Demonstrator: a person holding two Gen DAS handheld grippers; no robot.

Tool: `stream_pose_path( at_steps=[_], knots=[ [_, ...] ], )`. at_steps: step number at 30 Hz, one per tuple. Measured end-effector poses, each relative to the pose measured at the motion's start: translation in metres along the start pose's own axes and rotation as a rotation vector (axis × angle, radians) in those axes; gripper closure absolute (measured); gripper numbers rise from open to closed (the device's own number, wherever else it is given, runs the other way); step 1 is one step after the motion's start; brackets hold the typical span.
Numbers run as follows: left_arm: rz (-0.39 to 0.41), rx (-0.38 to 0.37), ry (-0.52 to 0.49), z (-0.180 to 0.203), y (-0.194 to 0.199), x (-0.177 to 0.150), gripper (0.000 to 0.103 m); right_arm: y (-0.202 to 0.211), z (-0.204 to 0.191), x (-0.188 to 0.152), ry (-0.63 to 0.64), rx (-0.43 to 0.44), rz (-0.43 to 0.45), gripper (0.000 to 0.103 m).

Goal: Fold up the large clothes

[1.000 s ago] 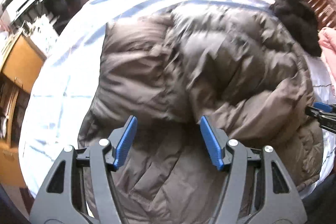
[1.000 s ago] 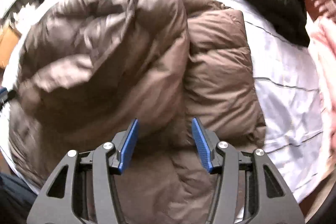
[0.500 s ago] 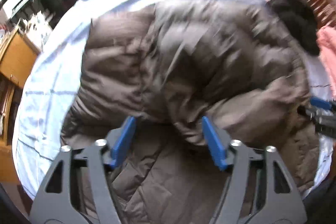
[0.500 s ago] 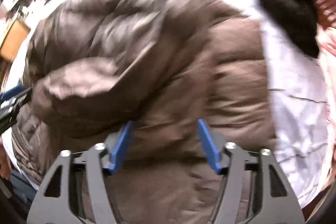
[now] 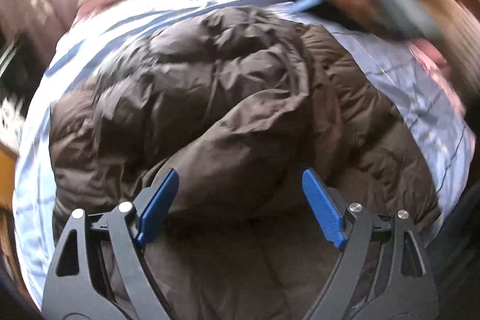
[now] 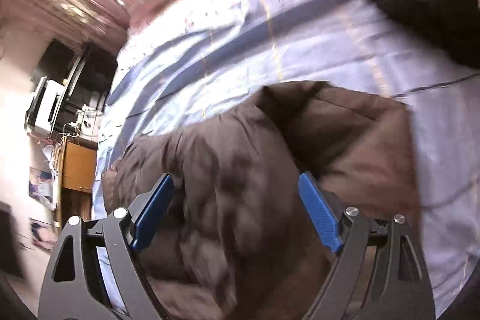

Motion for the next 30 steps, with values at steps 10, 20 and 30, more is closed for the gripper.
stream_pose_path(
  at_steps=[10,20,30],
  knots=[
    [-0.151,-0.071,-0.051,0.007,-0.056,-0.004,0.018,-0.095,-0.013,0.048,-0.02,-0.122,-0.21,0.053],
    [-0.154,0.045,0.047,-0.028,-0.098,0.01,0.015,0.006,-0.076,0.068,0.167,0.246,0.169,0.092],
    [-0.165,-0.29,0.223,-0.034,-0.033,0.009,0.016,0.054,-0.074,0.032,0.306,0.24,0.235,0.093]
  ],
)
Point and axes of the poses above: each gripper's, at about its wrist camera, not at the fingertips, and y roughly against the way its jaws point, z to its right, x to its top, the point moved 3 cm from there along -y, roughly the way its jaws point, and after that the axes turned 2 degrees about z, right-handed, at the moved point
